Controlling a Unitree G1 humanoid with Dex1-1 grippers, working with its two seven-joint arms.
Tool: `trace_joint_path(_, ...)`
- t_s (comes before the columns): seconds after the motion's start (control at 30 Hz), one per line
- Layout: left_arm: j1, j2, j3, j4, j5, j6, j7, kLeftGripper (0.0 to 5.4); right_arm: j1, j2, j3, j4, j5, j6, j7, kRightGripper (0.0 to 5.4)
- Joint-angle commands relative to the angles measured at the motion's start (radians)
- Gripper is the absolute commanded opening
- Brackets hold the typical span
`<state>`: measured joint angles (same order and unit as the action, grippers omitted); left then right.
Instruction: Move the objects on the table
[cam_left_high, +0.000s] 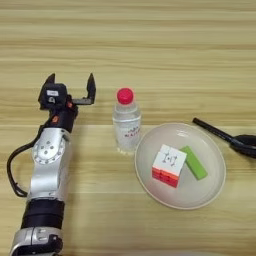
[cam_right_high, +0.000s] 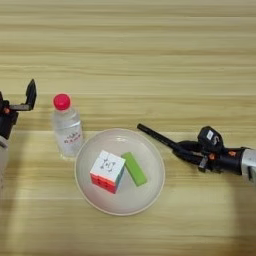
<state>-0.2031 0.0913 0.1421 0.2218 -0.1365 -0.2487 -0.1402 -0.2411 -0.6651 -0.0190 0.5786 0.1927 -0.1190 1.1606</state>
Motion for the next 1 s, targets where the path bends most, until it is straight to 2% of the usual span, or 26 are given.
trace_joint_path(0.03,0.004,-0.001,-0.004,-0.006,-0.006,-0.004,-0.007,5.40,-0.012,-0.023,-0.028,-0.046,0.017,0.017,-0.006,1.19)
trace_joint_path(0.33,0.002,0.001,-0.005,-0.007,-0.012,-0.006,-0.016,5.40,-0.015,-0.046,-0.074,-0.187,0.062,0.077,-0.001,1.19)
trace_joint_path(0.73,0.026,-0.002,-0.009,-0.049,-0.020,0.001,-0.023,5.40,0.017,-0.083,-0.111,-0.489,0.145,0.211,0.002,1.19)
trace_joint_path(0.87,0.027,-0.003,-0.014,-0.048,-0.019,-0.001,-0.023,5.40,0.054,-0.097,-0.109,-0.646,0.190,0.277,0.003,1.19)
trace_joint_path(1.0,0.027,-0.005,-0.017,-0.040,-0.017,-0.005,-0.020,5.40,0.123,-0.107,-0.083,-0.743,0.198,0.301,0.014,1.19)
